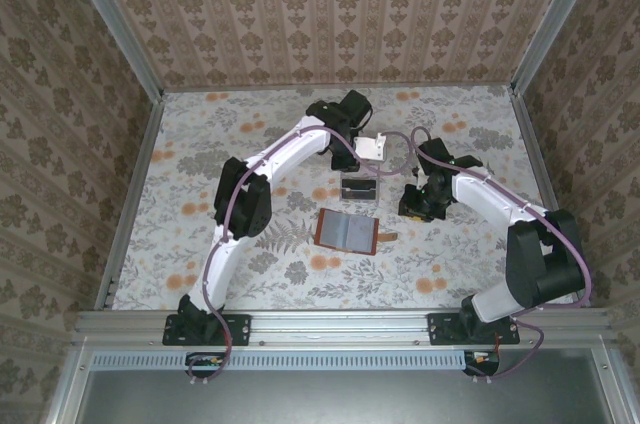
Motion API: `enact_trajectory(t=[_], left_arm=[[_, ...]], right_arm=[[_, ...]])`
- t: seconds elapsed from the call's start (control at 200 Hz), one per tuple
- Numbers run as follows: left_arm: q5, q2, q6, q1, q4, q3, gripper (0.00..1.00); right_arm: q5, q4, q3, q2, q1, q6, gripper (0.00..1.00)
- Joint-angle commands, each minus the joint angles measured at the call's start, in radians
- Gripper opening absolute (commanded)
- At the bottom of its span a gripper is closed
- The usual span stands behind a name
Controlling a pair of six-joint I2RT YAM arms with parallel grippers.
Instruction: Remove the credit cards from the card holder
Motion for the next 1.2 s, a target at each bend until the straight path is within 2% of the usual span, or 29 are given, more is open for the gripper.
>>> enact_trajectory(t=[0.0, 0.37, 1.195], left_arm=[[0.001, 0.004, -0.027, 0.009, 0.023, 0.024, 0.24], [-0.031, 0.004, -0.080, 0.006, 0.124, -0.020, 0.24], [-0.021, 0.038, -0.049, -0.004, 0.057, -0.039, 0.24]], right_arm=[[-0.025, 0.010, -0.013, 0.004, 0.009, 0.019, 0.25], [-0.034, 0.023, -0.023, 0.012, 0.017, 0.025, 0.25], [-0.035, 0.021, -0.023, 0.004, 0.026, 0.029, 0.25]])
